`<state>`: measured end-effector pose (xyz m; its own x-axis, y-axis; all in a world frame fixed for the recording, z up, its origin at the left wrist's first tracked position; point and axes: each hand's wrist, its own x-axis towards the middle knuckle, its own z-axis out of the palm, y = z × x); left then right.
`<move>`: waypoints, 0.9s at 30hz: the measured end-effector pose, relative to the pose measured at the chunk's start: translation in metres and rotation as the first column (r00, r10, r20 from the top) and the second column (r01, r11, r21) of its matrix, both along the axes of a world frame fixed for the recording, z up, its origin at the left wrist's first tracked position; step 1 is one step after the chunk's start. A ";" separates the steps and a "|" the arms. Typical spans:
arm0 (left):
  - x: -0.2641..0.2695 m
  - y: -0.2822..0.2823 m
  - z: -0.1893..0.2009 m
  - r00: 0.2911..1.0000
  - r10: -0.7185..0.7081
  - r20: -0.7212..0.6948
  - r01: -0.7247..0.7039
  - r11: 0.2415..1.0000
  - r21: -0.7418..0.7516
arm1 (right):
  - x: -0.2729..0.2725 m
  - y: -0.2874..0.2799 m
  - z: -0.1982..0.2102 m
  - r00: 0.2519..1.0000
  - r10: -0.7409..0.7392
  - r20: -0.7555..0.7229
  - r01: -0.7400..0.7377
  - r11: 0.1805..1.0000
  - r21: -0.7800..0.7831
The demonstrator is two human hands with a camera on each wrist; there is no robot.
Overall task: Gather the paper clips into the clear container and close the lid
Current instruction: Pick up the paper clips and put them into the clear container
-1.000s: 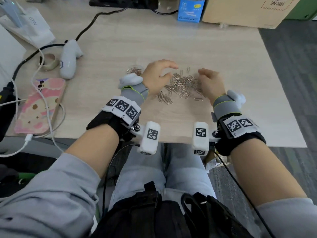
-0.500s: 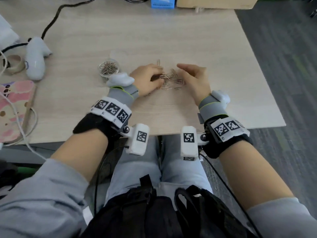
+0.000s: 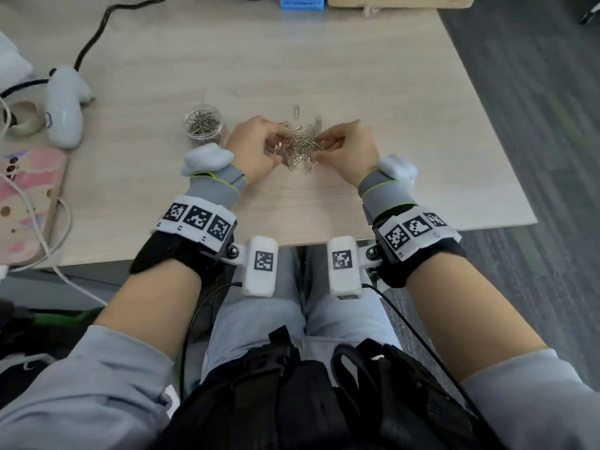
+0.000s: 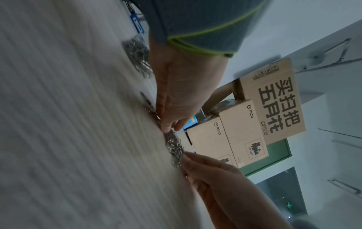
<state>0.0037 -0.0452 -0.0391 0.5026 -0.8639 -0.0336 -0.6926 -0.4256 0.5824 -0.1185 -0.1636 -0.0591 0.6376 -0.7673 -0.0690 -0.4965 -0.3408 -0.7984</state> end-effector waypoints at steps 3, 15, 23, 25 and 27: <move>-0.004 -0.009 0.001 1.000 -0.013 -0.013 0.013 1.000 -0.011 | 0.003 0.000 0.000 0.991 -0.081 0.103 0.073 0.994 0.080; -0.004 -0.033 -0.003 1.000 0.017 0.003 -0.017 0.999 0.050 | -0.003 -0.013 0.005 0.794 -0.454 0.405 -0.198 0.436 0.878; 0.003 -0.044 -0.005 0.994 0.085 -0.074 -0.090 0.993 -0.072 | -0.003 -0.022 0.004 0.790 -0.506 0.348 -0.201 0.322 0.925; 0.010 -0.046 -0.004 0.987 0.088 -0.131 -0.099 0.992 -0.074 | -0.002 -0.025 0.005 0.779 -0.529 0.337 -0.194 0.308 0.931; 0.015 -0.048 0.000 0.979 0.072 -0.191 -0.089 0.993 -0.079 | -0.001 -0.027 0.006 0.768 -0.548 0.331 -0.192 0.296 0.936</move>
<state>0.0189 -0.0935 -0.0395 0.5624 -0.8247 -0.0608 -0.5331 -0.4177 0.7357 -0.1195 -0.1908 -0.0535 0.6789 -0.5230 -0.5152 0.1719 0.7955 -0.5810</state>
